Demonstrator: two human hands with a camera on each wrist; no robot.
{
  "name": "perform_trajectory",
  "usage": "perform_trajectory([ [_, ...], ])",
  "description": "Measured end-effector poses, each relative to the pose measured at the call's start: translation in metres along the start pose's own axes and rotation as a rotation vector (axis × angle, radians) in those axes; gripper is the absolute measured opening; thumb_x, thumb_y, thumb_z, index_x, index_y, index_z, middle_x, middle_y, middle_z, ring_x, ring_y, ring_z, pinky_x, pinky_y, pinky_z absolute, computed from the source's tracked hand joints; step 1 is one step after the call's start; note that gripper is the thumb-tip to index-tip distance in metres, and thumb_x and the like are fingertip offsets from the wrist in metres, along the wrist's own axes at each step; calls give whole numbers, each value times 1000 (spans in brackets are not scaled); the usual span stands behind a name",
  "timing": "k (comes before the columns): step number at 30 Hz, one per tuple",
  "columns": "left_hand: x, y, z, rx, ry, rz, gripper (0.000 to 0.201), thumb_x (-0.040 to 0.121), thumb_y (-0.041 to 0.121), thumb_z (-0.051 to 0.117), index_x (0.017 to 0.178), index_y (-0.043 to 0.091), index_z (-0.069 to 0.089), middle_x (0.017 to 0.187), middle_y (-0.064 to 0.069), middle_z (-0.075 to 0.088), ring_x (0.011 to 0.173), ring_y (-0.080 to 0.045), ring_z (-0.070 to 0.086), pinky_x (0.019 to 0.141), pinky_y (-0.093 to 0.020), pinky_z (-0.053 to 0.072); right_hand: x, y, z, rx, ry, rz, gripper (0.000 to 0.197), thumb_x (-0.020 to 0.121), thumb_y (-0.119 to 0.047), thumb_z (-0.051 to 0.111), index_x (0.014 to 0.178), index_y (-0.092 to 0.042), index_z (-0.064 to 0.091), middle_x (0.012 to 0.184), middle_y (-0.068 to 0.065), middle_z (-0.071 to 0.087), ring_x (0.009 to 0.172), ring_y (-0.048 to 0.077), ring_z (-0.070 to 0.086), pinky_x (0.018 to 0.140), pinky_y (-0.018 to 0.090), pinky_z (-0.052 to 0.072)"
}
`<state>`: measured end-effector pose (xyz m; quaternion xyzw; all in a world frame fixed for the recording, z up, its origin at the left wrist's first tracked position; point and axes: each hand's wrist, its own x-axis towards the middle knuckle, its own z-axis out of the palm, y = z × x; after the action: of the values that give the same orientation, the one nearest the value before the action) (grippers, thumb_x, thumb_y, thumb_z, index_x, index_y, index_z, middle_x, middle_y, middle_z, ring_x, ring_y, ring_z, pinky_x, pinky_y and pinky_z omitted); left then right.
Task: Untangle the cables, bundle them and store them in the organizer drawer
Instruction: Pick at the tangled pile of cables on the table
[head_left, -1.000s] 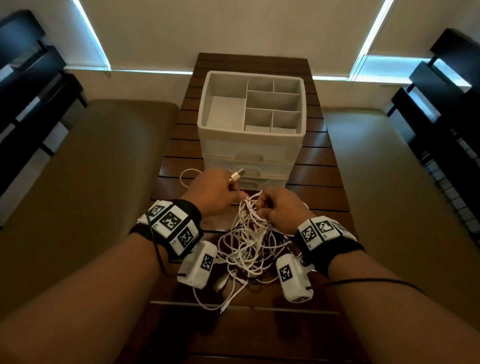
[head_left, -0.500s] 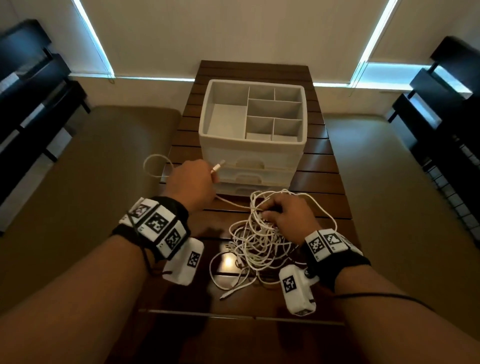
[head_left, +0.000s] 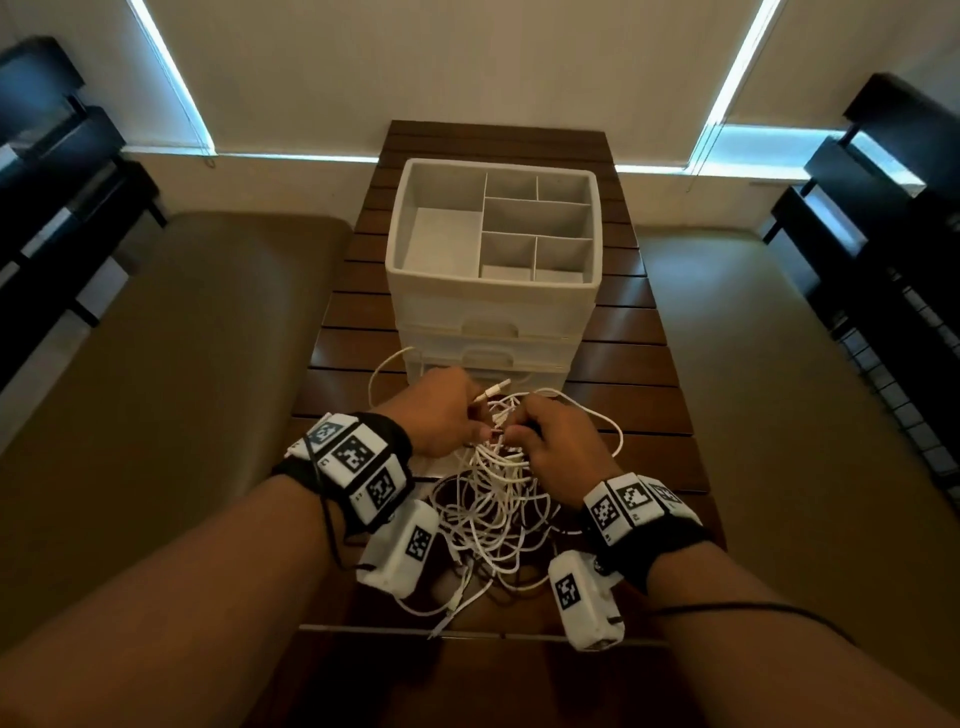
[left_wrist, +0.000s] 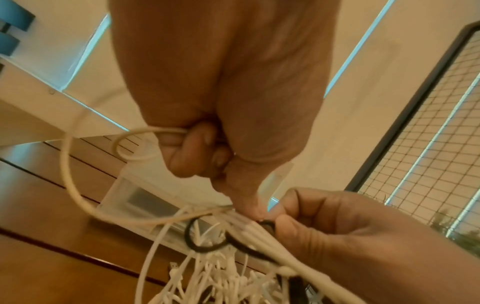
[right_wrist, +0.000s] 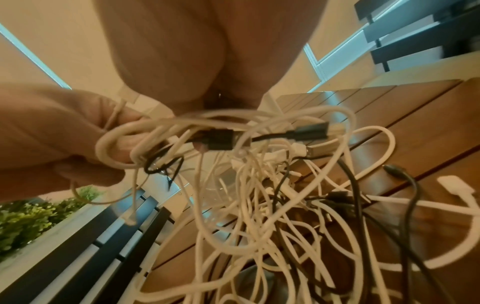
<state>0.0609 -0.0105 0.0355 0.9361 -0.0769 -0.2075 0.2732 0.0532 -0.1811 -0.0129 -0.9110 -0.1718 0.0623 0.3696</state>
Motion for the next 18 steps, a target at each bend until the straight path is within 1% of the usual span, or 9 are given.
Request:
perform_trajectory([
  [3,-1,-3,-2,-9,98,-7,10,88,20,65,79,17,66,76,1,66,76,-19,63,71,-32,49,-1,0,-2,65,18,40,11,89,-21,63,80,-14,63,79,0,67,75,15,61,69,33,49],
  [5,-2,-3,-3,-149,197,-26,17,90,17,62,74,19,62,73,2,64,72,-16,61,68,-29,46,2,-3,-6,75,4,79,24,91,-32,61,69,-22,56,69,-6,61,66,9,56,62,27,44],
  [7,-4,-1,-4,-302,249,-57,27,92,14,59,66,21,57,67,3,59,63,-12,55,61,-26,42,7,-3,-11,-9,-75,100,31,91,-35,58,64,-22,51,64,-8,54,61,7,50,59,27,38],
  [9,-7,1,-7,-424,302,-95,31,95,15,56,64,20,54,64,3,53,60,-11,48,58,-26,37,10,0,-12,-125,-169,102,22,88,-29,62,71,-18,54,69,-5,57,66,12,52,64,29,40],
  [11,-10,3,-13,-547,338,-150,27,97,17,54,70,15,59,67,-1,54,63,-14,48,60,-28,37,10,2,-11,-235,-241,105,7,85,-23,60,81,-24,55,80,-4,62,80,18,58,74,33,47],
  [12,-11,3,-16,-549,342,-163,27,97,18,54,71,14,60,67,-2,54,63,-16,48,60,-28,38,9,1,-11,-293,-259,102,10,85,-22,58,79,-28,53,80,-6,61,85,21,59,79,36,47],
  [15,-11,-4,-23,-137,335,-194,28,94,21,54,67,17,57,66,0,55,66,-21,54,61,-30,42,10,-5,-13,-291,-190,85,14,88,-19,56,78,-25,62,77,-4,60,85,22,60,81,34,46],
  [16,-11,-6,-25,13,368,-210,23,93,22,53,72,17,61,71,0,59,71,-22,57,65,-33,47,11,-6,-15,-234,-154,90,12,89,-18,57,84,-20,68,82,-1,65,83,20,60,77,31,46],
  [18,-12,-5,-26,69,440,-195,14,89,21,56,88,18,69,82,-1,66,78,-22,62,72,-37,53,13,-8,-16,-198,-105,96,12,89,-19,59,90,-15,71,89,3,70,83,19,61,73,28,46],
])
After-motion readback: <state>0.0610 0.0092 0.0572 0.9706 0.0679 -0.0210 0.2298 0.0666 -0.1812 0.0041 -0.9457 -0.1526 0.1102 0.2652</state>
